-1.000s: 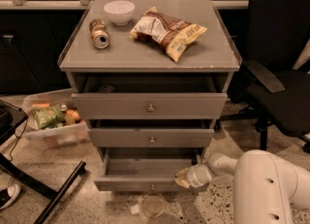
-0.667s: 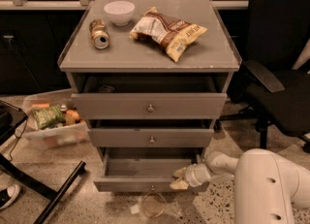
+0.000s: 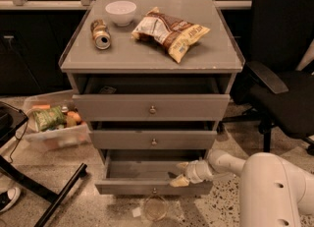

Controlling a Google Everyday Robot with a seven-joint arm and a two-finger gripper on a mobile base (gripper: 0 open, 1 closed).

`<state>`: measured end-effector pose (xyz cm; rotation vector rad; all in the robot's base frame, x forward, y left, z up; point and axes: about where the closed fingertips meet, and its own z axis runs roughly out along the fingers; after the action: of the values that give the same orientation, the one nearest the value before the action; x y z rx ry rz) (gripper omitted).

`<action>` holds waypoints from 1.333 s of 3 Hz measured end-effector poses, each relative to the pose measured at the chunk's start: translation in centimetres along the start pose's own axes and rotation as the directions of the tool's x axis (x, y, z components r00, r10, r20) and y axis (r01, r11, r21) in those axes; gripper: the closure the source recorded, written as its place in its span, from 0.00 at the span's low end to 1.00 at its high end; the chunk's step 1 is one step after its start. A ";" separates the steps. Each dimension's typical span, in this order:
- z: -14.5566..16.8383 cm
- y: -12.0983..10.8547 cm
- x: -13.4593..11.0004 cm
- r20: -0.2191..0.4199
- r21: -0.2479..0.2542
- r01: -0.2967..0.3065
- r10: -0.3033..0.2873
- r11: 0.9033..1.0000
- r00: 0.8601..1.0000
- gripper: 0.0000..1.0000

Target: Open bottom drawer

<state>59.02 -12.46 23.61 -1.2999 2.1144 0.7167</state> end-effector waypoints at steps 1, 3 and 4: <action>0.1 -1.8 -1.0 0.032 0.037 0.009 -0.010 0.999 0.999 1.00; 1.7 -4.4 1.1 0.060 0.039 -0.042 0.039 0.998 0.997 1.00; 2.6 -4.7 3.4 0.051 0.014 -0.077 0.076 0.997 0.996 1.00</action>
Offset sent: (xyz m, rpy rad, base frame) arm 0.0533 -0.0161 -0.0129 0.0555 -0.0620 -0.0852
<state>62.50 -14.58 18.69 -1.1861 2.1346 0.7553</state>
